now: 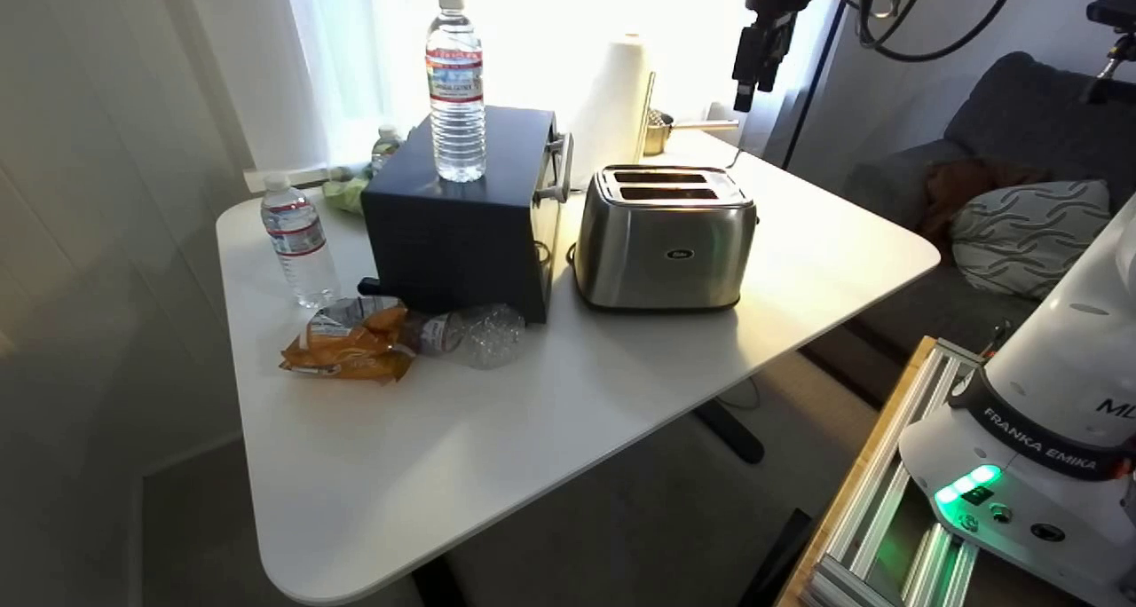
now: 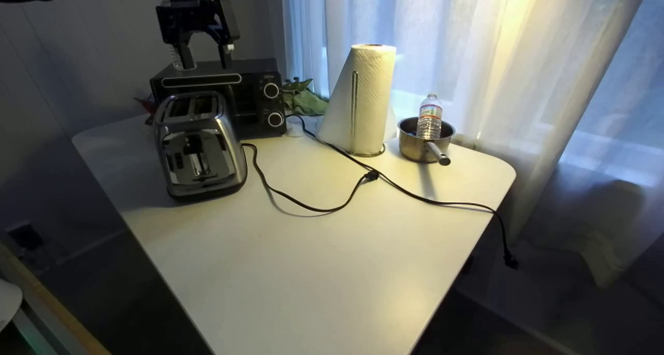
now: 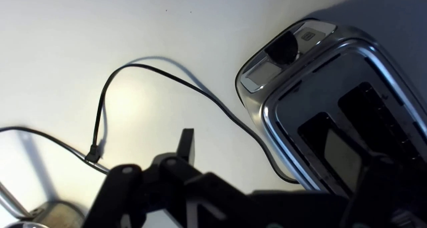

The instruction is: Move the toaster to the right

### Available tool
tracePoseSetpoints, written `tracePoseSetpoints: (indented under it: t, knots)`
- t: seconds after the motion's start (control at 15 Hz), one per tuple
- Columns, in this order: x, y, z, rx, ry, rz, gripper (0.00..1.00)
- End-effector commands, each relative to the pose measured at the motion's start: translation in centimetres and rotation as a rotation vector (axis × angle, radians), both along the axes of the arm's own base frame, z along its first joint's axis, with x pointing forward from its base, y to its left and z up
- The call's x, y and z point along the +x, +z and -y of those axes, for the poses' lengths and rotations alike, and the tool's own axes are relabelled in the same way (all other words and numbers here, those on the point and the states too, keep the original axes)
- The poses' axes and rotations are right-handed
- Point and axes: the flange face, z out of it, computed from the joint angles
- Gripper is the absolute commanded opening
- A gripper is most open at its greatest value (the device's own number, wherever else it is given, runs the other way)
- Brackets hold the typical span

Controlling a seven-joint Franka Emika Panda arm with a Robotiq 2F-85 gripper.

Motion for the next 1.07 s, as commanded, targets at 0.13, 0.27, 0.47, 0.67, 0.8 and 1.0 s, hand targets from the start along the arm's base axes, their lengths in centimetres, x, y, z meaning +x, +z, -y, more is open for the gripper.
tracePoseSetpoints:
  t: [0.13,0.27,0.47,0.67,0.8,1.0]
  knots:
    - [1.9,-1.8,-3.6,-0.074,0.179,0.052,1.00]
    - [2.6,-3.3,-4.3,-0.071,0.217,0.059,1.00]
    - [3.3,-5.3,-5.1,-0.067,0.282,0.074,1.00]
    - [4.0,-6.8,-5.5,-0.075,0.357,0.090,1.00]
    - [4.5,-7.5,-5.8,-0.061,0.424,0.098,1.00]
    - [4.5,-7.3,-5.4,-0.053,0.362,0.080,1.00]
